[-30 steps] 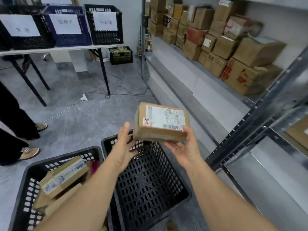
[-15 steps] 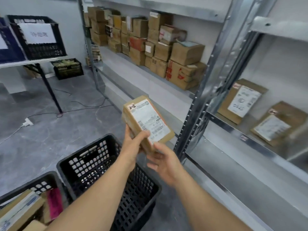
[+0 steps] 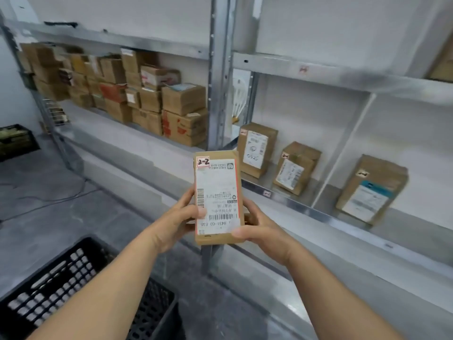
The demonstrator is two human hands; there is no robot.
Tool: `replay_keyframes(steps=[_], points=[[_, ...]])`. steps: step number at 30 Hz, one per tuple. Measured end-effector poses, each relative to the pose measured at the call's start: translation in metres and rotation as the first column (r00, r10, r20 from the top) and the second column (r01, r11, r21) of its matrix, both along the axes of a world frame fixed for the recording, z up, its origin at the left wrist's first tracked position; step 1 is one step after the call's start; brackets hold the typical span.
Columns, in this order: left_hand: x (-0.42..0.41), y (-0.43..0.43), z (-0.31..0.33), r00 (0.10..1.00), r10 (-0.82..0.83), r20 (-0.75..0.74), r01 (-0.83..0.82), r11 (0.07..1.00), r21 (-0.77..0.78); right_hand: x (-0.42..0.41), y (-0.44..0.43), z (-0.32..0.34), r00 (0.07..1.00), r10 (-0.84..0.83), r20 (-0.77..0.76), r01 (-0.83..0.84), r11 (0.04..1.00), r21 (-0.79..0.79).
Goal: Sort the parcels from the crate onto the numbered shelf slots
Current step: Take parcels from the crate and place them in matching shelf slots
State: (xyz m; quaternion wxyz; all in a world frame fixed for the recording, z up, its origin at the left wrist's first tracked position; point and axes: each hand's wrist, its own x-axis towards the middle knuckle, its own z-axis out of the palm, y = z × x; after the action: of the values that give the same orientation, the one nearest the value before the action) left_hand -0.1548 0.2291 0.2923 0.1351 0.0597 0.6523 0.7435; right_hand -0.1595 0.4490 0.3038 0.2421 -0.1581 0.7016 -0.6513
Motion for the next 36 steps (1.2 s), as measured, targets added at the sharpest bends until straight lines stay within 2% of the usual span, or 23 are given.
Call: replay_keyframes(steps=[13,19,29,36], points=[[-0.005,0.13,0.039,0.958,-0.254,-0.134,0.244,0.966,-0.091,0.026,0.127,0.028,0.947,-0.266,-0.181,0.284,0.955,0.083],[-0.018,0.195,0.036,0.955,-0.274,-0.118,0.257,0.956,-0.142,0.042,0.188,0.025,0.89,-0.392,-0.234,0.421,0.903,0.088],[-0.045,0.288,0.035,0.918,-0.384,-0.098,0.331,0.88,-0.341,0.054,0.276,0.02,0.693,-0.661,-0.287,0.711,0.694,0.118],[-0.079,0.347,0.029,0.879,-0.462,-0.118,0.391,0.839,-0.377,0.055,0.318,0.019,0.565,-0.75,-0.344,0.821,0.554,0.141]])
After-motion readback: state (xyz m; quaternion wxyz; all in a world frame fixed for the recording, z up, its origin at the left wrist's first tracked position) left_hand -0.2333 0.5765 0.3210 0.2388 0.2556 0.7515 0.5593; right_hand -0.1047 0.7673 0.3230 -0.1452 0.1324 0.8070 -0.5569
